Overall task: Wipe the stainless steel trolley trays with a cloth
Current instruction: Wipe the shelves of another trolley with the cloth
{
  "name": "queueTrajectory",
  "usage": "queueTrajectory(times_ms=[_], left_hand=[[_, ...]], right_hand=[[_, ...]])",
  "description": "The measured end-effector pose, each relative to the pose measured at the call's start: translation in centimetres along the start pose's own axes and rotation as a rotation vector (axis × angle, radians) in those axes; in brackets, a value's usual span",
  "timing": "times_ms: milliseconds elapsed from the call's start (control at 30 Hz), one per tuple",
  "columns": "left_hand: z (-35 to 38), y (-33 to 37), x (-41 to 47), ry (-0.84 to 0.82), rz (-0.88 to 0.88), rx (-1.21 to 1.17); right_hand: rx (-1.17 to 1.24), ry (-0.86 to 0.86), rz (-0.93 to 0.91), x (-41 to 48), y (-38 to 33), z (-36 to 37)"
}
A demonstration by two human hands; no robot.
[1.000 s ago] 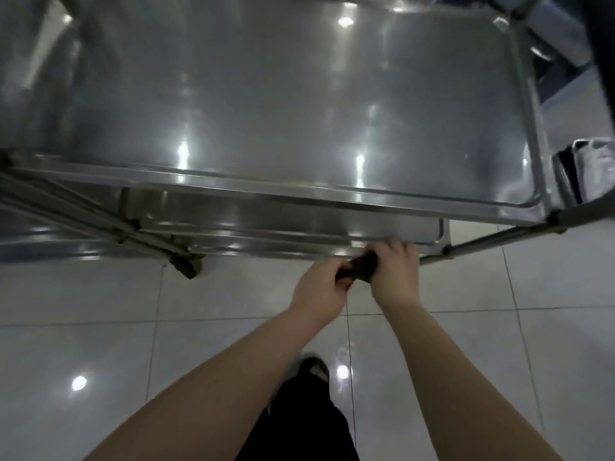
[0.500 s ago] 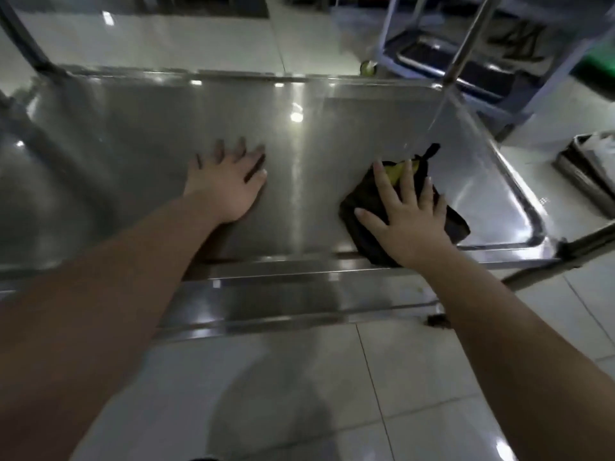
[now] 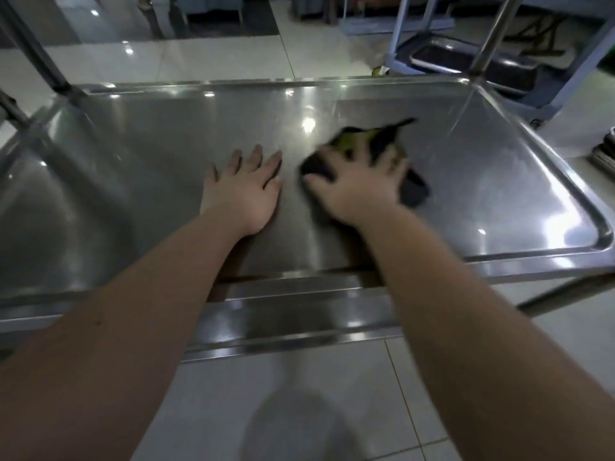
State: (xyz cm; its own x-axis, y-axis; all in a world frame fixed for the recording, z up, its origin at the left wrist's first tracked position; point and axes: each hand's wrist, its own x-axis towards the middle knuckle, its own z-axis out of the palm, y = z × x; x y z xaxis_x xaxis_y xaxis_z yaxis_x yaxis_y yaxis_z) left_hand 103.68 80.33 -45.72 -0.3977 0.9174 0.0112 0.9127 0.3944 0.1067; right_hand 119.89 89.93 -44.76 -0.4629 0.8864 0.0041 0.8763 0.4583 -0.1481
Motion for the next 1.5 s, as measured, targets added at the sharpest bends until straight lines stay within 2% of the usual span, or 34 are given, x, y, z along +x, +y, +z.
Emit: queueTrajectory(times_ms=[67, 133, 167, 233, 333, 400, 433, 500, 600, 667, 833, 933, 1000, 1100, 1167, 1200, 1267, 1300, 1367, 1433, 1500], left_hand=[[0.0, -0.6, -0.2, 0.007, 0.004, -0.019], [0.1, -0.8, -0.4, 0.011, 0.004, -0.022], [0.1, -0.8, -0.5, 0.011, 0.002, -0.016], [0.1, -0.6, -0.6, 0.005, -0.01, -0.009], [0.1, -0.1, -0.6, 0.0, -0.02, -0.008], [0.1, 0.1, -0.7, -0.003, -0.024, -0.006], [0.0, 0.2, -0.8, -0.005, -0.023, -0.003], [0.0, 0.3, -0.9, -0.008, -0.023, -0.003], [-0.1, -0.2, -1.1, 0.005, -0.017, 0.001], [-0.2, -0.7, -1.3, -0.01, 0.008, 0.011], [-0.7, -0.4, -1.7, -0.022, -0.003, -0.01], [-0.8, 0.0, -1.9, -0.002, -0.012, -0.04], [-0.7, 0.1, -2.0, 0.006, -0.021, -0.056], [-0.6, 0.2, -1.9, -0.004, -0.018, -0.017], [-0.6, 0.3, -1.9, -0.004, -0.018, -0.006], [-0.6, 0.3, -1.9, 0.004, -0.02, -0.019], [-0.6, 0.3, -2.0, 0.024, -0.03, -0.053], [-0.5, 0.3, -2.0, 0.033, -0.034, -0.067], [-0.4, 0.3, -2.0, 0.042, -0.03, -0.083], [-0.2, 0.2, -1.9, 0.04, -0.028, -0.087], [-0.1, 0.3, -1.8, 0.03, -0.041, -0.072]], right_hand=[[0.022, -0.006, -0.196, -1.4, -4.0, 0.8], [0.044, 0.002, -0.235, -0.4, -1.1, 0.0], [0.033, 0.021, -0.195, 0.6, 2.2, -0.6], [0.037, 0.011, 0.007, 1.9, 11.0, -2.3], [0.044, 0.015, 0.425, 0.2, 22.1, -4.4], [0.031, -0.011, 0.563, -1.1, 22.4, -4.8], [0.025, -0.014, 0.564, -1.4, 20.2, -4.7], [0.028, -0.019, 0.401, -1.7, 13.4, -3.4], [0.023, 0.022, -0.076, -4.5, 0.4, 0.1], [0.038, 0.007, -0.235, -6.2, -4.2, 0.5], [0.192, 0.05, -0.224, -5.6, -3.3, -0.7], [0.021, 0.145, -0.238, -5.6, -2.7, -2.7], [-0.023, 0.264, -0.243, -5.6, -2.6, -3.9], [0.278, 0.566, -0.4, -5.2, -3.0, -5.2], [0.297, 0.688, -0.387, -3.7, -3.5, -5.9], [0.211, 0.652, -0.305, -2.6, -3.9, -5.9], [0.021, 0.446, -0.088, -1.4, -4.8, -5.5], [-0.041, 0.395, -0.044, -1.3, -5.1, -4.9], [-0.074, 0.468, -0.104, -2.0, -5.7, -3.9], [-0.048, 0.482, -0.287, -2.5, -5.7, -2.7], [-0.006, 0.308, -0.404, -2.3, -5.3, -0.9]])
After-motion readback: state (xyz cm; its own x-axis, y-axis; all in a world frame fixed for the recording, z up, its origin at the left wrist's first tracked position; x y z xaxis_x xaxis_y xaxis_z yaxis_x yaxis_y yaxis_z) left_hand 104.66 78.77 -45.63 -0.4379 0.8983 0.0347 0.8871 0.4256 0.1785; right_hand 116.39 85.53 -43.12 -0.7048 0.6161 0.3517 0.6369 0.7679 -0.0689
